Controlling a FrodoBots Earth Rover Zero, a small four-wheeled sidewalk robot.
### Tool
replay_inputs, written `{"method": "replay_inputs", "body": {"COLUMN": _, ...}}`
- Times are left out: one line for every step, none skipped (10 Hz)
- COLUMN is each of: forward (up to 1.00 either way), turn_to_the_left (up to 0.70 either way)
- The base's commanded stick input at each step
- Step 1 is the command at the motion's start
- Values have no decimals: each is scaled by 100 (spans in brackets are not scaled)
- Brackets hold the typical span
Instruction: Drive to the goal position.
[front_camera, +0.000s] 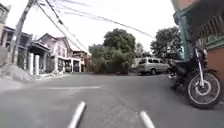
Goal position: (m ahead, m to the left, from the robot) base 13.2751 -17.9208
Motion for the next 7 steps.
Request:
{"method": "replay_inputs", "body": {"forward": 85, "turn_to_the_left": 0}}
{"method": "replay_inputs", "body": {"forward": 85, "turn_to_the_left": 0}}
{"method": "replay_inputs", "body": {"forward": 85, "turn_to_the_left": 0}}
{"method": "replay_inputs", "body": {"forward": 85, "turn_to_the_left": -12}}
{"method": "replay_inputs", "body": {"forward": 85, "turn_to_the_left": -34}}
{"method": "replay_inputs", "body": {"forward": 85, "turn_to_the_left": -34}}
{"method": "replay_inputs", "body": {"forward": 85, "turn_to_the_left": -34}}
